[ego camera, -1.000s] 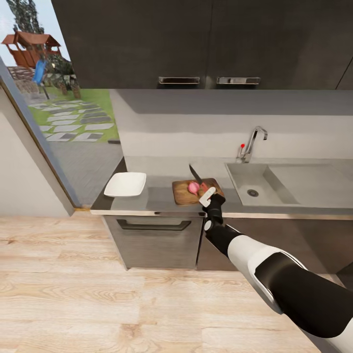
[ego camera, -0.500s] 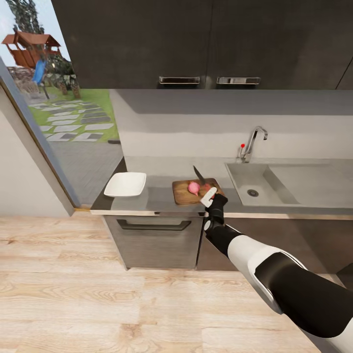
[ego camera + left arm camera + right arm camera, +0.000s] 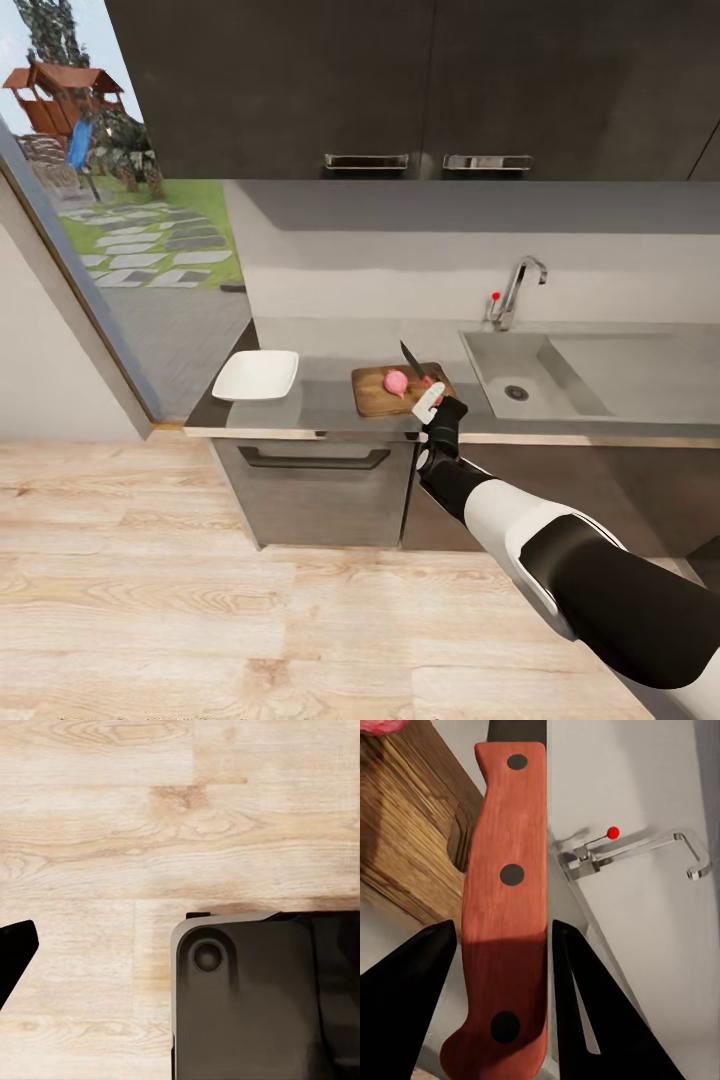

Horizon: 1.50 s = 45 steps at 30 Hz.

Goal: In the kitchen, take the Vidalia onion out of the sink, dice it on the chopping board with the paring knife, put the diced onion into the bowl on the countertop, then place both the paring knife and the chopping board into the sink.

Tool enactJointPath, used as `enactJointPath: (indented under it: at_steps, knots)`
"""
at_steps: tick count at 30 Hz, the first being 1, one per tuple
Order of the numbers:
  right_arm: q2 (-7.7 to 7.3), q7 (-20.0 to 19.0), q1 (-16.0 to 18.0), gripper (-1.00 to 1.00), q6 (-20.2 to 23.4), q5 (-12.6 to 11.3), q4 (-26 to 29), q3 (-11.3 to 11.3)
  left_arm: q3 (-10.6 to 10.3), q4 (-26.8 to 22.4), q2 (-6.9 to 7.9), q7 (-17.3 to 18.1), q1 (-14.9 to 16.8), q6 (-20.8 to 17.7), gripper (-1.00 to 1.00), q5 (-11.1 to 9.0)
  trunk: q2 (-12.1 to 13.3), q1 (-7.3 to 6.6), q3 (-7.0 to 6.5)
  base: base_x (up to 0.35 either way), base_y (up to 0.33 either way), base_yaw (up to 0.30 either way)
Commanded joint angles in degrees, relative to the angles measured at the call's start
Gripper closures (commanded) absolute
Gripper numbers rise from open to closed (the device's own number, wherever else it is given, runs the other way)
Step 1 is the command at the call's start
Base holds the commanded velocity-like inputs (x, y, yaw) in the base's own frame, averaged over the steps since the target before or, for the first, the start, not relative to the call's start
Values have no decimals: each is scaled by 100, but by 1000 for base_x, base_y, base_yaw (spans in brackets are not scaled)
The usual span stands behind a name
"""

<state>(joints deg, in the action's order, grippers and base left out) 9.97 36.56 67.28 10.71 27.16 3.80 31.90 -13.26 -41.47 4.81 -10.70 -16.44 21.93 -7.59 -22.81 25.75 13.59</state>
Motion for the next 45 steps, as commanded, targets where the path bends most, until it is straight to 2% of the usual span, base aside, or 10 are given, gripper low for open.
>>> enactJointPath:
  at_steps: [1,29,45]
  knots:
    - [3,10,4,100,53,61,-2,-8,-47,-9,11,-46,1,13,-100,-58,-11,3,18,0,51,54]
    - [3,9,4,100,54,61,-2,-15,-52,-1,3,-46,1,13,-100,-58,-11,3,264,22,11,57]
    - [3,9,4,100,54,61,-2,-17,-53,-1,2,-46,2,13,-100,-58,-11,3,264,0,-1,0]
